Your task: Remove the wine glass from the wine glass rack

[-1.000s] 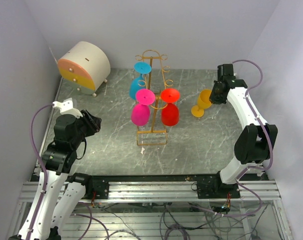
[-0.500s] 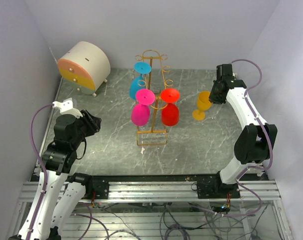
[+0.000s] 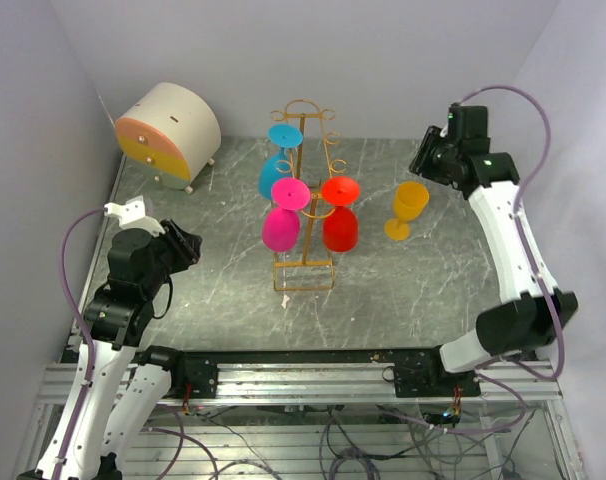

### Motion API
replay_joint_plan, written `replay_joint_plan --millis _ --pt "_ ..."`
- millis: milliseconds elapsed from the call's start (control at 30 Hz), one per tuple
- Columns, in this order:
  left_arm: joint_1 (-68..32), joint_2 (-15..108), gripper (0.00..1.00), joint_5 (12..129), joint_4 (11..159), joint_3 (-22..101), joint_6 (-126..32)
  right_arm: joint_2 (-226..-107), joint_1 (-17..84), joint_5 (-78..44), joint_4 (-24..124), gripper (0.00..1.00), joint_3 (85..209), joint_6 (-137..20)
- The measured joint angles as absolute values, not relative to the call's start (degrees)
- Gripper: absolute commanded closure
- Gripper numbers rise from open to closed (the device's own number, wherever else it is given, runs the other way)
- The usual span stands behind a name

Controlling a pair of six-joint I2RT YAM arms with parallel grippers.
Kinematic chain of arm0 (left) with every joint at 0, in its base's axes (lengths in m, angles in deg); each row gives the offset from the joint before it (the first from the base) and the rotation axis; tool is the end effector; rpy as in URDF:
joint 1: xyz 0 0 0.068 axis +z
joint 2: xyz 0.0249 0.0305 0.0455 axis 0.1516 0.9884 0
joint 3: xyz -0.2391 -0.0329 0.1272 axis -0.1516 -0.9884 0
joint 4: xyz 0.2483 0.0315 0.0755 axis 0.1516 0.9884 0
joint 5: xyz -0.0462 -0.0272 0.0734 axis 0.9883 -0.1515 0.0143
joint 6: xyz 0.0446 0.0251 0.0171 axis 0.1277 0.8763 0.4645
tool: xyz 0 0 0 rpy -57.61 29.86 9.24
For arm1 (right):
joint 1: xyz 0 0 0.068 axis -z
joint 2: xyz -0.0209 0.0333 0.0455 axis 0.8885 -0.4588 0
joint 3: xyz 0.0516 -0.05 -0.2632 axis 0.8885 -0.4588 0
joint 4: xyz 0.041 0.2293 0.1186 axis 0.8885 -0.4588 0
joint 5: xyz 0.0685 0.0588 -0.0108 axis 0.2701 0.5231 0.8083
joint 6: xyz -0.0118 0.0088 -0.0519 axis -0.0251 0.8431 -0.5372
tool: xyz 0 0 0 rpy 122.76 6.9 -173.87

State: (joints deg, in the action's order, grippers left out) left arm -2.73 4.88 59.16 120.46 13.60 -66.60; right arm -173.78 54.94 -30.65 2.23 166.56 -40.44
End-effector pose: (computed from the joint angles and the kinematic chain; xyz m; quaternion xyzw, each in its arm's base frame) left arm 0.1269 -0.0236 0.3319 -0.1585 0.8082 -0.1862 0.5358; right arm 0.3278 0.0404 0.3953 0.1577 0.8952 0.0663 0.4115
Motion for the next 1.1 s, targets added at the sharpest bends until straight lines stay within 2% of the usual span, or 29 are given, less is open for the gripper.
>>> replay_joint_plan --millis 267,467,700,1100 --pt "-2.73 4.82 0.50 58.46 120.49 13.60 -66.60 -161.91 54.83 -4.31 10.79 0.54 163.70 -32.33" --pt "-2.73 4.60 0.51 58.20 120.51 13.60 -66.62 -162.13 52.64 8.87 14.27 0.55 159.94 -28.53" --pt "-2.75 4.45 0.51 57.81 120.66 13.60 -66.62 -163.13 46.02 12.43 14.88 0.56 159.54 -27.98" --pt "-2.73 4.45 0.50 57.59 121.08 13.60 -66.62 -162.87 45.32 11.14 14.77 0.62 159.11 -28.27"
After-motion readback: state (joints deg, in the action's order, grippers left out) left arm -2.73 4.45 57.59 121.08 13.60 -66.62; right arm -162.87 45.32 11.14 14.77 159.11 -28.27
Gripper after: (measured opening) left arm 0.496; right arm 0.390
